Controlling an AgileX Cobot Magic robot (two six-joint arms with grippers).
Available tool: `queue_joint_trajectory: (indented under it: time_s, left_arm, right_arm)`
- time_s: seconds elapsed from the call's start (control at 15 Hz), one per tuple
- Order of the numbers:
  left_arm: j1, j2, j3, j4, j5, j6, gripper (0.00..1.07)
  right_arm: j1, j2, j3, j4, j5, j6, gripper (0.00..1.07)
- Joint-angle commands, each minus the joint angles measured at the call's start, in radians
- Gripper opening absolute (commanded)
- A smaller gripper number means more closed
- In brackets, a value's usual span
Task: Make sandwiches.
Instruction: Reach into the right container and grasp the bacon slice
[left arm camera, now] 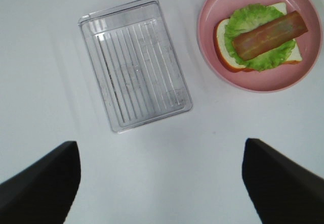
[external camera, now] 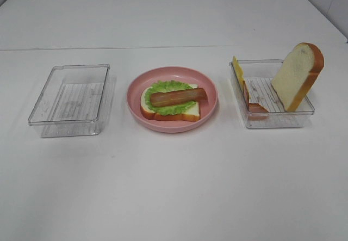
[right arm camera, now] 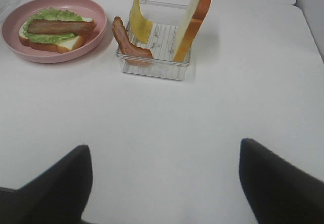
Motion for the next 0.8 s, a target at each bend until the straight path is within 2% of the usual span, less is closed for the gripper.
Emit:
queue_joint_trajectory:
  time_s: [0.07,0.2,0.33,0.4,0.6,0.67,0.8]
  left_arm:
    - [0.004,-0.153,0.125,0.008,0.074,-0.006,0.82]
    - [0.004,-0.249,0.204,0.014,0.074,-0.006,0.82]
    - [0.004,-0.420,0.350,0.015,0.069,-0.010,0.82]
    - [0.004,-0.450,0.386,0.015,0.066,-0.010,0.82]
    - [0.004,-0.669,0.580,0.022,0.040,0.001,0.82]
    - [0.004,-0.775,0.672,0.032,0.033,0.006,0.82]
    - [0.004,-0.909,0.765,0.046,0.029,0.024,0.82]
  right_arm:
    - [-0.006,-0.012,0.001,-0.001,-0.008,0.001,0.75]
    - [-0.006,-0.012,0.001,-0.001,-0.008,0.001,0.75]
    - [-0.006,-0.012,0.001,-0.001,-0.008,0.001,0.75]
    - [-0.006,-0.012,0.001,-0.001,-0.008,0.001,0.75]
    - [-0.006,-0.012,0.001,-0.001,-0.008,0.001,0.75]
    - [-0.006,-0.011,0.001,-0.002,-0.008,0.001,0.75]
    - [-0.006,0.006,-0.001,-0.002,-0.015,0.001,0.75]
